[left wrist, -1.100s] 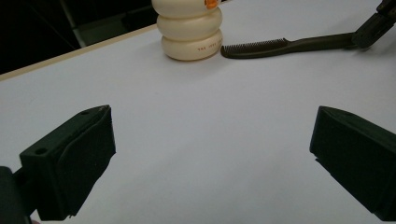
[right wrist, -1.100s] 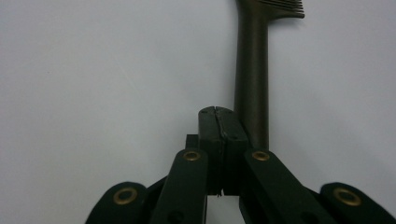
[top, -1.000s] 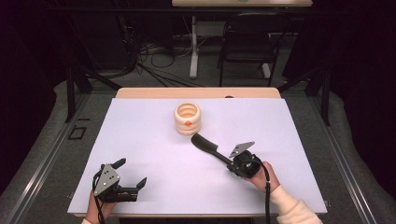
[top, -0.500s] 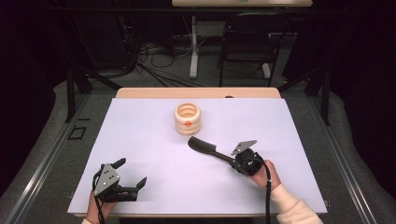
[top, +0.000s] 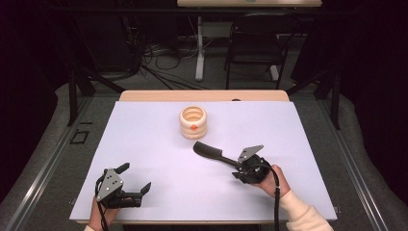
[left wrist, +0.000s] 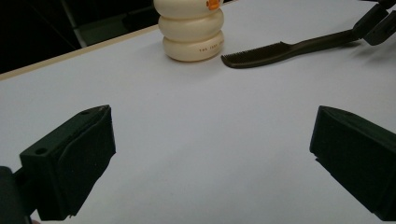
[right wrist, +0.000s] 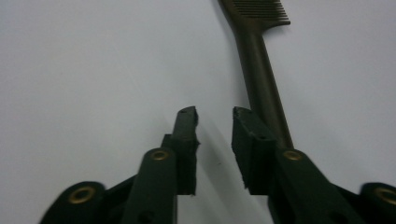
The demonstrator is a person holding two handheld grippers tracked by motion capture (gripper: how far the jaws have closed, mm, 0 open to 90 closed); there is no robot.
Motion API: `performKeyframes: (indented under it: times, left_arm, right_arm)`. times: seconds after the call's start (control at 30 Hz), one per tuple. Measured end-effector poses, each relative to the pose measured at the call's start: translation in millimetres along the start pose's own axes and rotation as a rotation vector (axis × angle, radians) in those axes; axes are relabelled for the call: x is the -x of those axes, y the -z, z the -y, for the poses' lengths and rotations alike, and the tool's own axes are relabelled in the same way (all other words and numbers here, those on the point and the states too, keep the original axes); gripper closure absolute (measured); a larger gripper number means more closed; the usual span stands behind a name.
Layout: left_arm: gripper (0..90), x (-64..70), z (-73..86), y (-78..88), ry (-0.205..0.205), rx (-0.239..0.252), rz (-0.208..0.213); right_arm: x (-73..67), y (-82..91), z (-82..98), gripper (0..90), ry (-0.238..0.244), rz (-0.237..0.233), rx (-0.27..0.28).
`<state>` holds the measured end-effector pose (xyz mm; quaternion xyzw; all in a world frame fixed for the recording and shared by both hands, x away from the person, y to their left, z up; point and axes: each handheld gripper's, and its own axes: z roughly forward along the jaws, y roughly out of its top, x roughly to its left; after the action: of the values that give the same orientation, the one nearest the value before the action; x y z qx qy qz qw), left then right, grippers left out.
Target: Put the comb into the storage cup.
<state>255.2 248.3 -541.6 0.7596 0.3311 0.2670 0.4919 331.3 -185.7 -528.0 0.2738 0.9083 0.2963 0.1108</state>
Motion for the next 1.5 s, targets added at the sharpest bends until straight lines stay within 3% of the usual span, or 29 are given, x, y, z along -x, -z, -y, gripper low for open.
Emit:
performKeyframes:
  times: [0.07, 0.3, 0.47, 0.5, 0.83, 1.07, 1.5]
  left_arm:
    - [0.2, 0.1, -0.1, 0.2, -0.001, 0.001, 0.000]
    - [0.2, 0.2, -0.1, 0.3, -0.003, 0.001, -0.002]
    - [0.2, -0.3, -0.1, -0.2, -0.006, -0.003, -0.003]
    - [0.2, -0.2, -0.1, -0.4, -0.007, -0.003, -0.005]
    - [0.2, 0.0, -0.1, 0.5, -0.006, 0.003, -0.004]
    - [0.1, 0.3, -0.2, 0.3, -0.005, 0.005, -0.003]
    - [0.2, 0.1, -0.1, 0.3, -0.005, 0.004, -0.006]
  right_arm:
    - [-0.5, 0.8, -0.9, 63.8, 0.005, -0.003, 0.005]
    - [-4.7, 7.5, -7.1, 33.9, 0.003, 0.015, 0.022]
    - [-4.4, 8.0, -8.6, 29.4, 0.012, 0.015, 0.016]
    - [-3.7, 7.1, -10.0, 24.8, 0.032, 0.023, 0.012]
    - [0.4, 5.2, -19.2, 5.9, 0.037, 0.051, -0.008]
    - [2.4, 2.0, -27.1, 0.0, 0.060, 0.047, -0.019]
    - [6.6, -7.7, -41.9, 0.0, 0.092, 0.035, -0.036]
